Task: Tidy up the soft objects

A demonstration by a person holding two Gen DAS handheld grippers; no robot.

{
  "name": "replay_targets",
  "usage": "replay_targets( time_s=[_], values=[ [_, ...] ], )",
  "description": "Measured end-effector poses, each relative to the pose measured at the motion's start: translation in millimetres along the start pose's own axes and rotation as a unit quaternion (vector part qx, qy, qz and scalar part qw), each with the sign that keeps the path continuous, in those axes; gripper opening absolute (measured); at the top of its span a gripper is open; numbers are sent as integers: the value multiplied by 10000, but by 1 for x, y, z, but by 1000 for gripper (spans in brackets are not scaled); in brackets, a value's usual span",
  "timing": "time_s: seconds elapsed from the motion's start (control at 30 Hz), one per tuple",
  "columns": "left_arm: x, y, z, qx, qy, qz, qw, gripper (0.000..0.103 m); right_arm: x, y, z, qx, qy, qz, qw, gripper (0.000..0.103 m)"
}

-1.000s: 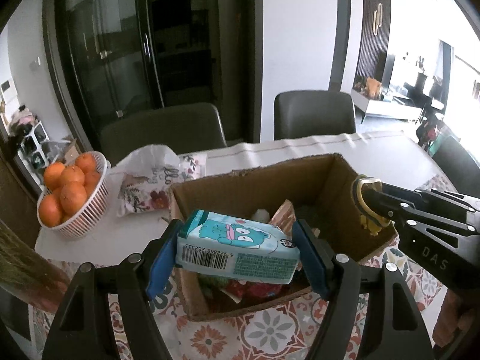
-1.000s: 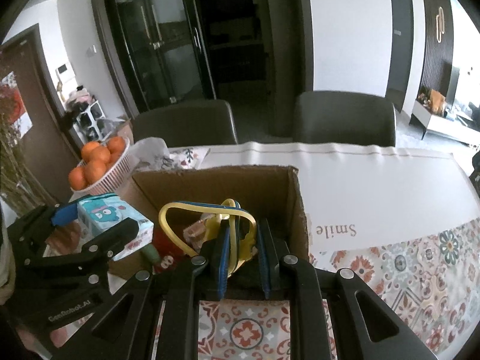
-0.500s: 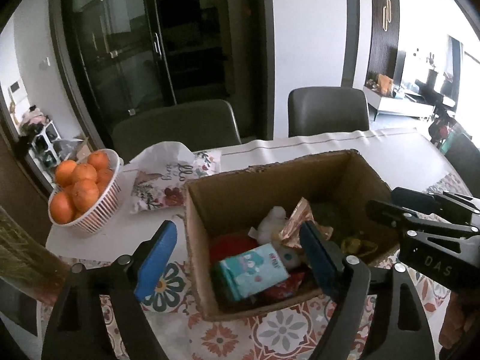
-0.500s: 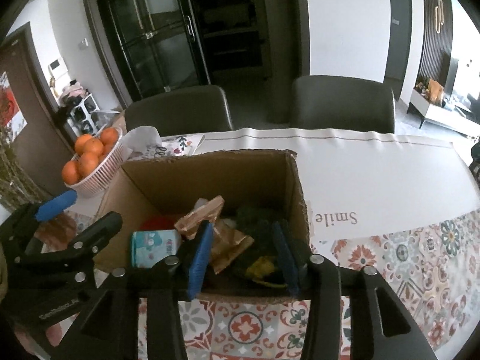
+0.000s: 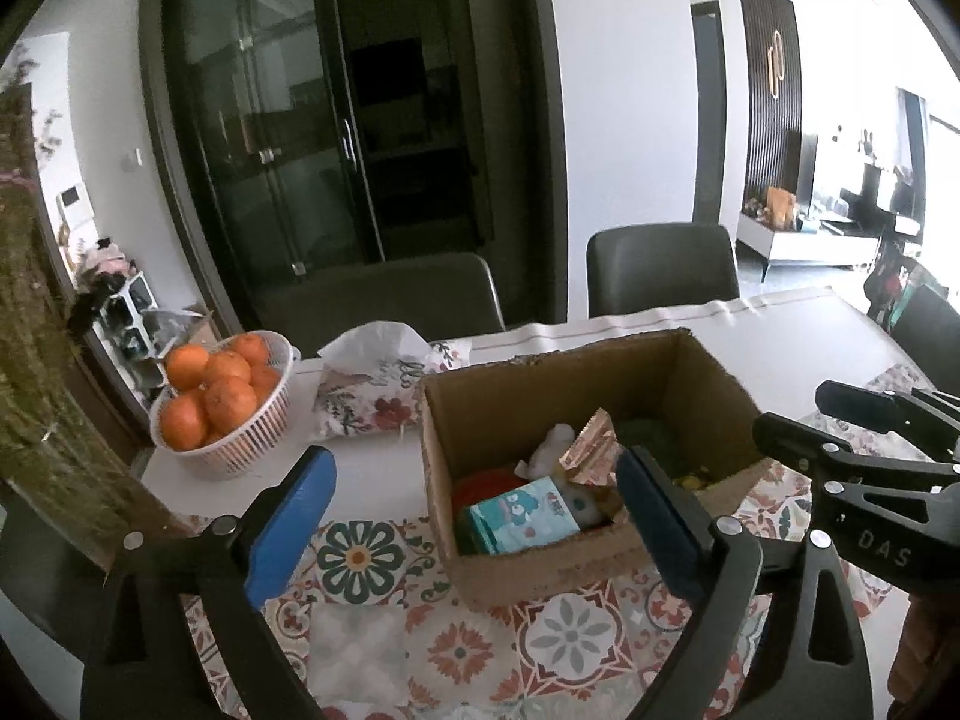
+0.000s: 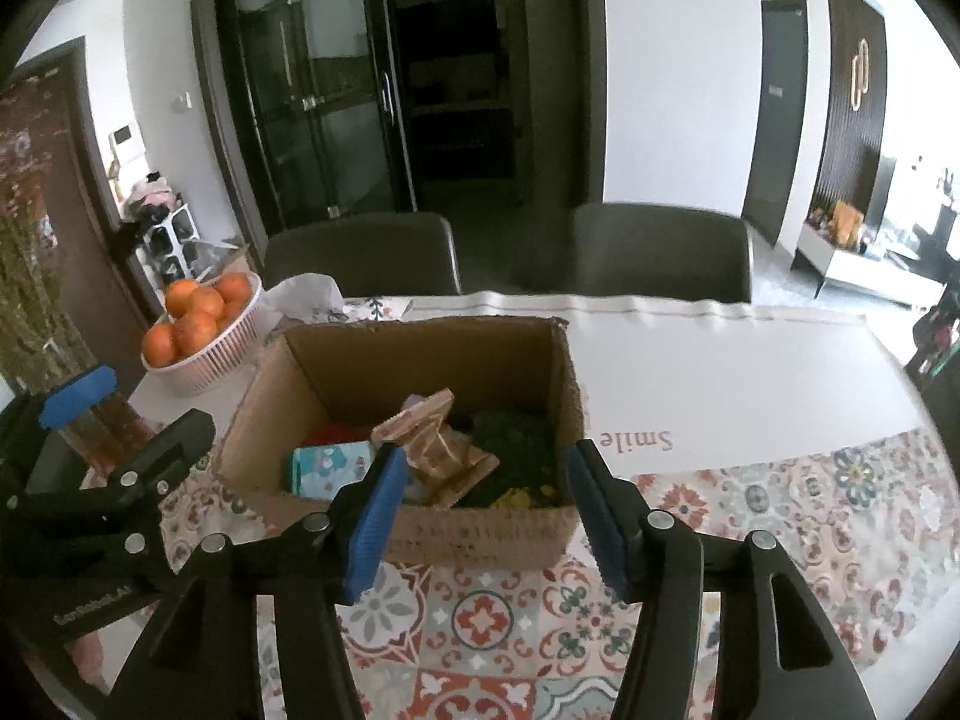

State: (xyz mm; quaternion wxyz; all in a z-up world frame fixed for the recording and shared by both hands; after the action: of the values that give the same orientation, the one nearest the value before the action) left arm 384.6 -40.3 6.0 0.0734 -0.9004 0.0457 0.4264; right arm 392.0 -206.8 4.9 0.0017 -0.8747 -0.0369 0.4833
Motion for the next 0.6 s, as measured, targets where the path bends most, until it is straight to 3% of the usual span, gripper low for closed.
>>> replay_targets(
  time_s=[0.23, 0.6],
  values=[
    [-45, -1, 20, -123, 371, -1, 9992, 103, -46, -2, 25, 33, 481, 214, 9986, 70],
    [-109, -5, 62, -173, 916, -139, 9955, 103, -98, -10, 75, 177, 1024, 287, 9942, 85]
  ],
)
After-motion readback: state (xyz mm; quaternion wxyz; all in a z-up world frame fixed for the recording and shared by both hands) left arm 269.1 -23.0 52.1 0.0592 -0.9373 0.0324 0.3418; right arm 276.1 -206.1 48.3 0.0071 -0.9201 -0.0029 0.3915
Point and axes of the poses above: each gripper's, at about its wrist camera, not at the fingertips, and x roughly the way its jaws point, y to its right, z to its underside, the point moved 5 cm from there along x, roughly the way its jaws point, and after that the axes turned 14 degrees about -y, right-handed, at the moved point
